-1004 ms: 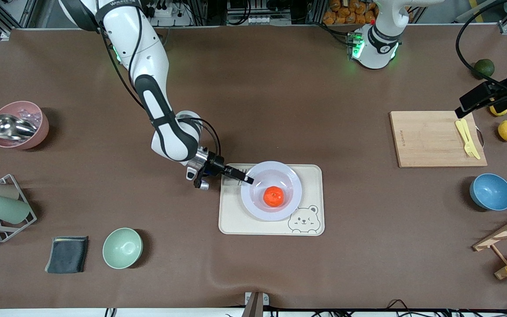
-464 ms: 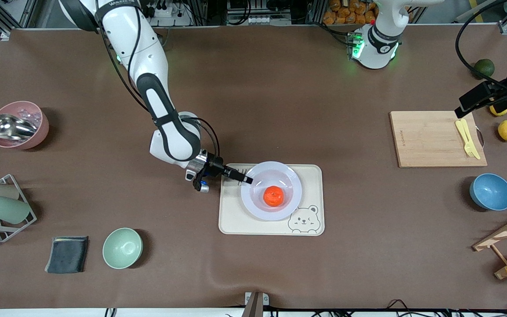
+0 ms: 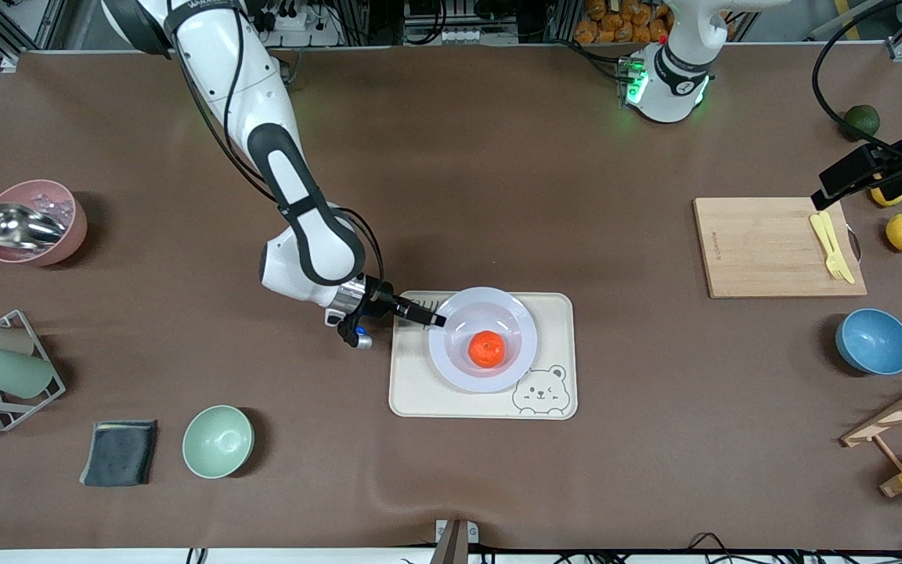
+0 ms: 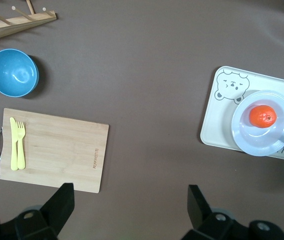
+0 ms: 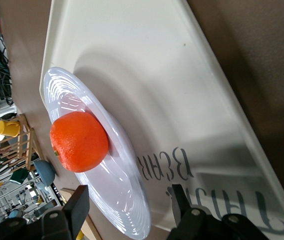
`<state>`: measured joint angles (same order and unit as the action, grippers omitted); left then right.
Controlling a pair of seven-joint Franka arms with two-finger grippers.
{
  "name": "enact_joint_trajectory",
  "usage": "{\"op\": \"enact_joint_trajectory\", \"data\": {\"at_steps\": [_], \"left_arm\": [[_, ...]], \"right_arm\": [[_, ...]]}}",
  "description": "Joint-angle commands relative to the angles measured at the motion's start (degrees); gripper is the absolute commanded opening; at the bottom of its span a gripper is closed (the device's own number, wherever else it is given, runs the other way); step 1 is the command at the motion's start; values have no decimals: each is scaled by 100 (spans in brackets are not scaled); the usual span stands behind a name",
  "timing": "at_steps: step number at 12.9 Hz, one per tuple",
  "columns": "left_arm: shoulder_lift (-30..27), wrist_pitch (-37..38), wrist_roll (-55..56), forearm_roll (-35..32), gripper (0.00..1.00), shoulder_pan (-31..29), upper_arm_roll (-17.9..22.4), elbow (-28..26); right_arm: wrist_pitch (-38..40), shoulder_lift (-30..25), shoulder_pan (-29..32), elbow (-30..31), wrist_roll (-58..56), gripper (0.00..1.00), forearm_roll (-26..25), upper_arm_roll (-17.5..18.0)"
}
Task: Place orange and plate with both arms
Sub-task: 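Open the right gripper and pull it back from the plate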
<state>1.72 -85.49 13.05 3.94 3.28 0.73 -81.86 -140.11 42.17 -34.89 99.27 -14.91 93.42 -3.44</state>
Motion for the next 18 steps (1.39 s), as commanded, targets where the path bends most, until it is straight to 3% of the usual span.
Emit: {"op": "enact_joint_trajectory", "data": {"at_steps": [1, 3, 6, 8, 9, 10, 13, 15, 18], "left_arm": [[-93, -20, -31, 55, 100, -47, 6, -23], [-49, -38, -22, 72, 100, -3, -11, -5], [-32, -143, -22, 55, 100, 15, -20, -23], [-32, -135, -22, 55, 100, 23, -20, -32], [-23, -135, -22, 55, 100, 41, -20, -32], [-23, -135, -22, 55, 100, 50, -29, -40], [-14, -135, -31, 46, 100, 94, -73, -40], [-14, -135, -31, 46, 100, 85, -73, -40], [-14, -143, -22, 55, 100, 85, -73, -40]], "right_arm": [[36, -192, 140, 23, 663, 75, -552, 54], [80, -271, 219, 49, 1005, 75, -981, 54], [650, -516, 526, 31, 1866, 80, -2052, 54], [906, -692, 658, 49, 2088, 83, -2380, 54], [1020, -736, 729, 66, 2123, 88, -2485, 54], [1082, -789, 799, 101, 2124, 100, -2634, 45], [1598, -1140, 1045, 426, 2124, 100, -2977, -147], [2537, -1255, 1396, 418, 2124, 100, -3512, -349], [3277, -1457, 1809, 374, 2045, 100, -4478, -534]]}}
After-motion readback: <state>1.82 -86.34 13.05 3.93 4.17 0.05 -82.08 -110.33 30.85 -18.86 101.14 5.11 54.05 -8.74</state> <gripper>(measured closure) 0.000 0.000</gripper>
